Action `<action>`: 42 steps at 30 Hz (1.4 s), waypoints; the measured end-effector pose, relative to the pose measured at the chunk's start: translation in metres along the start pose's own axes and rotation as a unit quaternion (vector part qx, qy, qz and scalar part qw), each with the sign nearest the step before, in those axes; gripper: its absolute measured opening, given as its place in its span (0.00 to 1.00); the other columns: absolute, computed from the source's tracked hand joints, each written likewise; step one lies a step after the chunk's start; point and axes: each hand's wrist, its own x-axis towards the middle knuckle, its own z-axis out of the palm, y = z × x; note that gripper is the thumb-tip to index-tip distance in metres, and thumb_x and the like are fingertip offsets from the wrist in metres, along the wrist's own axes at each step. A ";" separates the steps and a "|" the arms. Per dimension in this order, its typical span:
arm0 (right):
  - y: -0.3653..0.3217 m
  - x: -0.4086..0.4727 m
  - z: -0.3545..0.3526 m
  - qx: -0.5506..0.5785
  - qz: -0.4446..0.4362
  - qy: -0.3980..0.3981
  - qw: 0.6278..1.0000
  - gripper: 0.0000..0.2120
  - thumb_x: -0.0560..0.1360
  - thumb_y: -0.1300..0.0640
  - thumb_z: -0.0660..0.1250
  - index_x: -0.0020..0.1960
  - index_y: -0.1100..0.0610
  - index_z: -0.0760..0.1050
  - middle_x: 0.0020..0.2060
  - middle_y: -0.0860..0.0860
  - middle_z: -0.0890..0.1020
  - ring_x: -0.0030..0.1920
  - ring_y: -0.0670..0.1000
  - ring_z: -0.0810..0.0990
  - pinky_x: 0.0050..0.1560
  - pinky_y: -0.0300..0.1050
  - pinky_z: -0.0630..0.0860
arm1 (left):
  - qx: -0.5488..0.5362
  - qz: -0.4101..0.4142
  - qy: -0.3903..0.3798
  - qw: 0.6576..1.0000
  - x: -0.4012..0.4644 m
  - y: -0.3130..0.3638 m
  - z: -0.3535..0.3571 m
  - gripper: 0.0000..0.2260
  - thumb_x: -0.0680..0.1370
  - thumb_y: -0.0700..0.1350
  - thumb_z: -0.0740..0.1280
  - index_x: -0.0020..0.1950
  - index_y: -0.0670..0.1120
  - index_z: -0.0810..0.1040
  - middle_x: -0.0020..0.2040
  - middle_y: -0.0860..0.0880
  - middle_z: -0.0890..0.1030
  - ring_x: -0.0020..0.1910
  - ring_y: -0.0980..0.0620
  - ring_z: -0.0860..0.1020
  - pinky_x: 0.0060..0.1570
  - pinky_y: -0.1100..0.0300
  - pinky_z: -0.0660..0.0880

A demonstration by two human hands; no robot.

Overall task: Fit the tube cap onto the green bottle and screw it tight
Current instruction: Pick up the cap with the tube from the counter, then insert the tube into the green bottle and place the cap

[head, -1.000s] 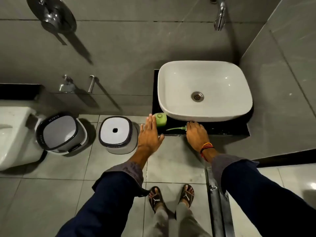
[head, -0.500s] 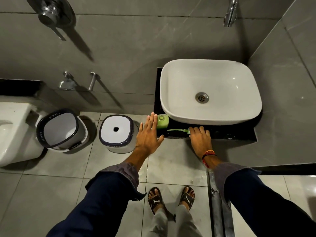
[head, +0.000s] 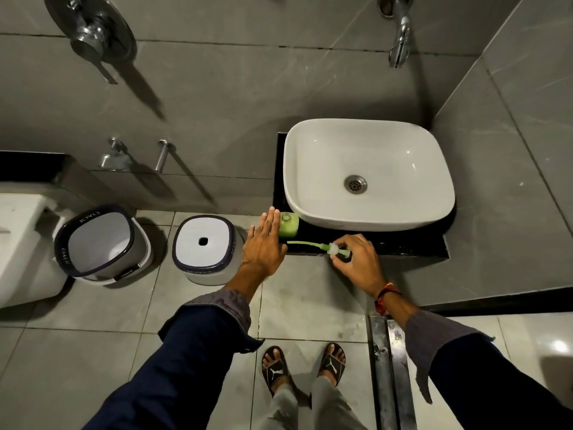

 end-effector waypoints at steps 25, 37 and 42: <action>-0.085 0.081 -0.049 -0.036 -0.129 0.037 0.990 0.10 0.70 0.51 0.73 0.46 0.57 0.78 0.41 0.50 0.81 0.43 0.50 0.75 0.43 0.47 0.78 | -0.034 -0.019 -0.009 0.999 -0.001 0.014 -0.014 0.34 0.84 0.44 0.58 0.83 0.45 0.41 0.84 0.47 0.43 0.84 0.44 0.46 0.80 0.42 0.54; -0.097 0.100 -0.028 -0.135 -0.176 -0.104 0.970 0.13 0.73 0.55 0.71 0.54 0.61 0.79 0.48 0.55 0.82 0.53 0.54 0.76 0.49 0.47 0.77 | -0.054 -0.013 -0.011 0.998 0.000 0.009 -0.011 0.36 0.82 0.44 0.62 0.84 0.45 0.44 0.84 0.47 0.48 0.83 0.45 0.52 0.79 0.43 0.58; -0.101 0.109 -0.012 -0.185 -0.181 -0.167 0.952 0.12 0.76 0.53 0.68 0.55 0.59 0.79 0.51 0.54 0.82 0.54 0.54 0.76 0.51 0.52 0.79 | -0.055 -0.008 0.010 0.998 -0.008 0.009 -0.001 0.37 0.82 0.47 0.63 0.84 0.43 0.45 0.84 0.45 0.50 0.83 0.45 0.54 0.80 0.45 0.58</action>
